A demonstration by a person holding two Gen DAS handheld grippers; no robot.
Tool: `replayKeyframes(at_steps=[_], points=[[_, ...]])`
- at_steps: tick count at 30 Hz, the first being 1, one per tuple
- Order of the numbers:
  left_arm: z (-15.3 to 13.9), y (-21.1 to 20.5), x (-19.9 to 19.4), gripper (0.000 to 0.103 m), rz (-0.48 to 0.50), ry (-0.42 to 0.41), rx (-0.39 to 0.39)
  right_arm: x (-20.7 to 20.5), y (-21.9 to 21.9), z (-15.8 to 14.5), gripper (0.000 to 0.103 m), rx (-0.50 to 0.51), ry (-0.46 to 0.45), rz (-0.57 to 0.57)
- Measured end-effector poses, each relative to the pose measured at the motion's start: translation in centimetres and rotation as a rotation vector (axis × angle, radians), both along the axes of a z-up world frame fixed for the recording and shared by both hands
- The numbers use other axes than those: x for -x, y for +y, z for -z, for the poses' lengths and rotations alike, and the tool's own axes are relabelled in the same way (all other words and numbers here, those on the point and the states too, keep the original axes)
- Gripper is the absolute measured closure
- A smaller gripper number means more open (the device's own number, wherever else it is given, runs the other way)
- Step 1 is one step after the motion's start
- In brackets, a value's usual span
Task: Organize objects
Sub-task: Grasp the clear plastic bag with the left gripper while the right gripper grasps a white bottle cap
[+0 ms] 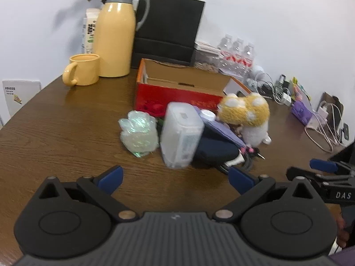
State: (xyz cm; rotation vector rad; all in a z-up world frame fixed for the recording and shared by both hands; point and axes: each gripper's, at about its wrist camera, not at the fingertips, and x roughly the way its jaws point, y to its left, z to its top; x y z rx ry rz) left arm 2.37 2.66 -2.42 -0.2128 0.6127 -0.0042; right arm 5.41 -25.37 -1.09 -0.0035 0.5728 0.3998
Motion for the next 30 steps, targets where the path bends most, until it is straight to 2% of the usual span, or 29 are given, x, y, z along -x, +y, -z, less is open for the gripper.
replayKeyframes(at_steps=[5,9,15,23,27,30], points=[[-0.2,2.0,-0.7,0.000,-0.098,-0.030,0.007,-1.5,-0.8,0.9,0.000,0.022,-0.010,0.056],[-0.4,3.6,-1.8,0.000,-0.168,-0.050,-0.019,-3.7,-2.2,1.9,0.001,0.044,-0.006,0.112],[0.5,5.7,-4.3,0.000,-0.242,-0.056,-0.047,-7.6,-4.2,3.1,0.007,0.091,0.020,0.163],[2.6,6.6,-7.2,0.000,-0.218,-0.006,-0.023,-12.6,-4.4,4.3,0.015,0.218,0.023,0.111],[2.9,6.4,-7.8,0.000,-0.187,0.001,0.002,-14.3,-4.4,4.8,0.020,0.203,0.050,0.079],[3.0,6.3,-8.0,0.000,-0.181,0.004,0.007,-15.1,-4.1,5.0,0.029,0.192,0.044,0.049]])
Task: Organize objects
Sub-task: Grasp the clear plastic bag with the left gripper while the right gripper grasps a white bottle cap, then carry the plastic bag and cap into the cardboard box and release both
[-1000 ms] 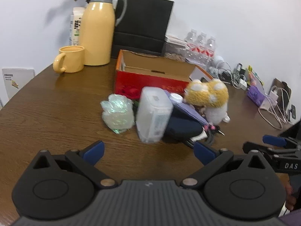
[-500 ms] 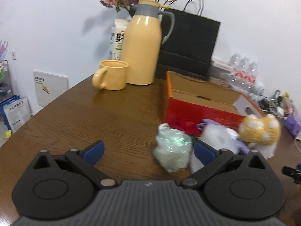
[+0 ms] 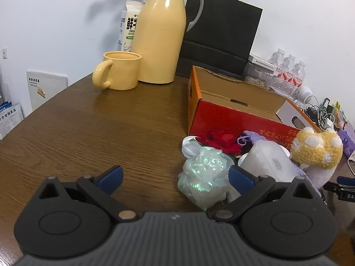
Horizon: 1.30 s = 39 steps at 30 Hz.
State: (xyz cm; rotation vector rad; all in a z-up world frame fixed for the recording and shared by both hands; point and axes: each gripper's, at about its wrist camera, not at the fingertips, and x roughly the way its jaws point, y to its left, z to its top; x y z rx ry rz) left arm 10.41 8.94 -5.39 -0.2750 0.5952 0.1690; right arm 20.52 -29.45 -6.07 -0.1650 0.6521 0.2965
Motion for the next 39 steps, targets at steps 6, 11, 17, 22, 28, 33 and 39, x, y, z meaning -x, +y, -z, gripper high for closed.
replayKeyframes(at_steps=[6,11,17,22,28,33,39], points=[[0.2,0.1,-0.1,0.000,-0.005,0.001,0.018,-1.9,0.7,0.4,0.055,-0.012,-0.012,-0.033],[0.3,0.0,-0.4,0.000,0.005,0.016,0.019,-2.5,0.9,0.5,0.076,-0.064,-0.005,-0.071],[0.8,-0.6,-1.1,0.000,0.035,0.031,0.018,-1.7,0.9,0.2,0.076,-0.056,-0.053,-0.062],[1.1,-1.2,-1.8,0.023,0.065,0.040,0.015,-1.3,1.1,0.1,0.076,-0.041,-0.075,-0.070],[1.6,-1.5,-1.9,0.067,0.092,0.043,0.029,-1.0,0.9,0.2,0.076,-0.050,-0.083,-0.066],[0.6,-1.4,-1.1,0.068,0.078,-0.012,0.010,-0.3,1.0,0.0,0.076,-0.056,-0.116,-0.063],[-2.3,-1.4,-1.1,0.068,0.075,-0.104,-0.062,0.2,0.5,-1.1,0.076,-0.089,-0.177,-0.042]])
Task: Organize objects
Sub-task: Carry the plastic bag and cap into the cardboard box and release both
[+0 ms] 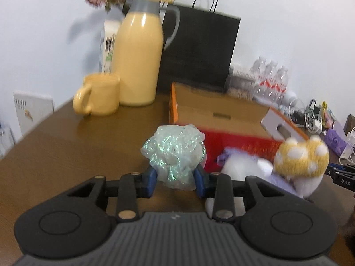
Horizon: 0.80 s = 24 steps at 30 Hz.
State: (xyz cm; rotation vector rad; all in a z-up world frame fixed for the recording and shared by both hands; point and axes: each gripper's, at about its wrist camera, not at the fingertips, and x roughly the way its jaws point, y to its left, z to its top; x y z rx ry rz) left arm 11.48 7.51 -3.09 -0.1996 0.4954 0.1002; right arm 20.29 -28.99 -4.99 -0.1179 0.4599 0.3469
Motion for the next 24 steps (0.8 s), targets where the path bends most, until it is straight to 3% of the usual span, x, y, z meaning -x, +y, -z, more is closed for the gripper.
replayKeyframes(at_steps=[11,16,24], points=[[-5.0,-2.0,-5.7,0.068,0.057,-0.143,-0.062,-2.9,2.8,-4.9,0.076,-0.084,-0.128,-0.024],[-5.0,-3.2,-9.7,0.067,0.090,-0.126,-0.076,-5.8,5.6,-6.1,0.076,-0.100,-0.138,-0.065],[-3.9,-3.7,-15.5,0.067,0.132,-0.051,-0.043,-10.4,8.1,-6.1,0.076,-0.094,-0.053,-0.073]])
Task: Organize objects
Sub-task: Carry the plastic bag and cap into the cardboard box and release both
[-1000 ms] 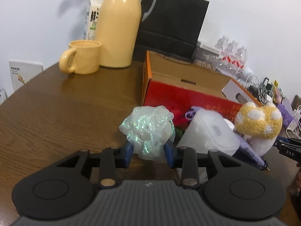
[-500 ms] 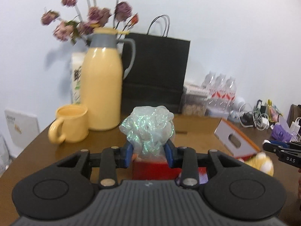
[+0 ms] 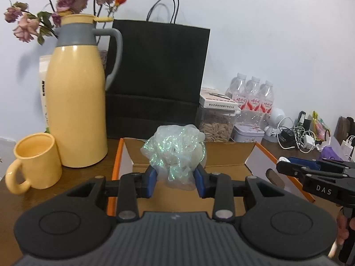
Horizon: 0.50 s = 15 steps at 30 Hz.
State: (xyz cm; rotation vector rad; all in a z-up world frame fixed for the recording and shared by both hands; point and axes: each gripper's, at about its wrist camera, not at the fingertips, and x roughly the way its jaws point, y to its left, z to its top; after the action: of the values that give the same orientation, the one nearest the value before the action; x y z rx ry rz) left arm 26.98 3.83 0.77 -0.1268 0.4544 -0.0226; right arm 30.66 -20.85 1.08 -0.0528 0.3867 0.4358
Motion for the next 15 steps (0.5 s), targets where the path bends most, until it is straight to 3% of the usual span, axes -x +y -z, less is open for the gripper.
replayKeyframes(at_steps=[4,7,11,12,13,14,15], points=[[1.2,-0.2,-1.3,0.067,0.016,0.063,-0.011,-1.6,0.5,1.4,0.076,0.008,0.060,-0.007],[1.7,0.3,-1.5,0.067,0.036,0.085,0.024,-2.2,0.9,2.4,0.076,0.019,0.102,-0.022],[1.6,0.3,-1.4,0.058,0.035,0.087,0.011,-2.2,1.0,2.9,0.075,0.030,0.119,-0.023],[1.6,0.2,-1.3,0.050,0.037,0.084,0.007,-2.1,1.1,2.8,0.074,0.031,0.116,-0.023],[1.4,0.1,-1.3,0.044,0.039,0.079,0.003,-1.9,1.0,2.7,0.066,0.031,0.115,-0.023],[1.3,0.1,-1.2,0.028,0.037,0.074,0.000,-1.8,1.0,2.6,0.053,0.031,0.111,-0.023],[1.2,0.0,-1.1,0.019,0.032,0.064,-0.004,-1.7,1.0,2.5,0.044,0.033,0.105,-0.022]])
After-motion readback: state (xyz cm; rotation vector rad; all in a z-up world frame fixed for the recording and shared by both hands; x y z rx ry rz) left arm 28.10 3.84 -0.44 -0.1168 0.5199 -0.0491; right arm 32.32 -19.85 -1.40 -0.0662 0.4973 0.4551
